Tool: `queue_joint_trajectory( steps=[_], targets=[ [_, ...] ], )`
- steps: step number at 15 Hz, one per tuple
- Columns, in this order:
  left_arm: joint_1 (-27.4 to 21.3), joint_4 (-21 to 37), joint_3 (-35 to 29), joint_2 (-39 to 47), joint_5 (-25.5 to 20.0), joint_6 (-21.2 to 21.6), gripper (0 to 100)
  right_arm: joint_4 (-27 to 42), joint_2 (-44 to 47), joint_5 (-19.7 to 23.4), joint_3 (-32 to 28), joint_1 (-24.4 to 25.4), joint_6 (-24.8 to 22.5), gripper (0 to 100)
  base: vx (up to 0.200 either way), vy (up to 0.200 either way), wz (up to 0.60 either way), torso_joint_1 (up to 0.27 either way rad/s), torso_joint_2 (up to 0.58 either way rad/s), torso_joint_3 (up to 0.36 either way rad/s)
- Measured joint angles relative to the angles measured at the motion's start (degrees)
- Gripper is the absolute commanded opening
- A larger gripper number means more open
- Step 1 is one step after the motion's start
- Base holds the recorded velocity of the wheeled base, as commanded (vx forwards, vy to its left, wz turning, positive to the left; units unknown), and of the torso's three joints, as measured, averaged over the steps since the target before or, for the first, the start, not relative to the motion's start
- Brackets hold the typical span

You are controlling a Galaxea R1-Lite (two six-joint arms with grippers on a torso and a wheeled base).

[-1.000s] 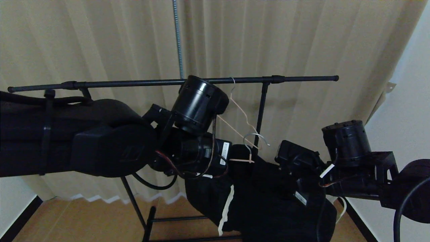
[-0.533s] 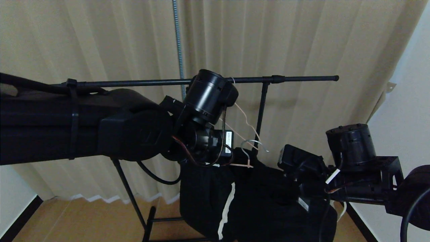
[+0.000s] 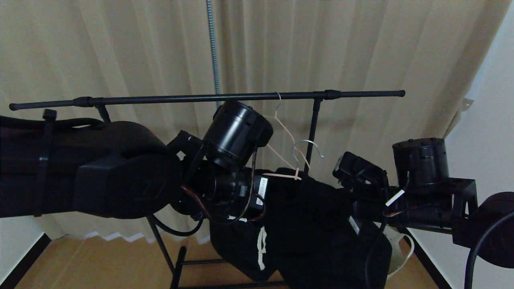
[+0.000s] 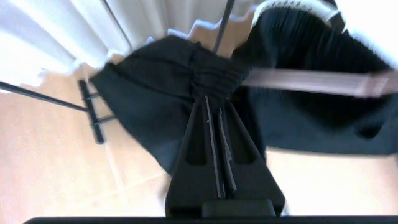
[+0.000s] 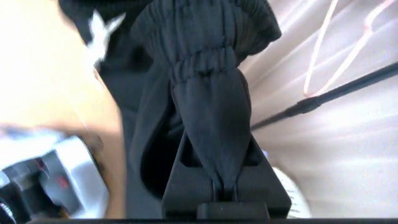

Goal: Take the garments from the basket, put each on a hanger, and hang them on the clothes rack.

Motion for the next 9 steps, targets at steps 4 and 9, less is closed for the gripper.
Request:
queue_joint_trajectory(
  steps=[4,9],
  targets=[
    [-2.17,-0.35,2.38,-1.9,0.0,3.47,0,-5.62,2.56,0.35,-0.11,0.0,3.74,0,0.0,0.0,0.0,0.0,0.0,0.0],
    [-3.33,-0.38,3.56,-1.82,0.0,3.72,0,-12.76,3.13,7.75,2.06,-0.02,7.25,0,0.0,0.0,0.0,0.0,0.0,0.0]
  ],
)
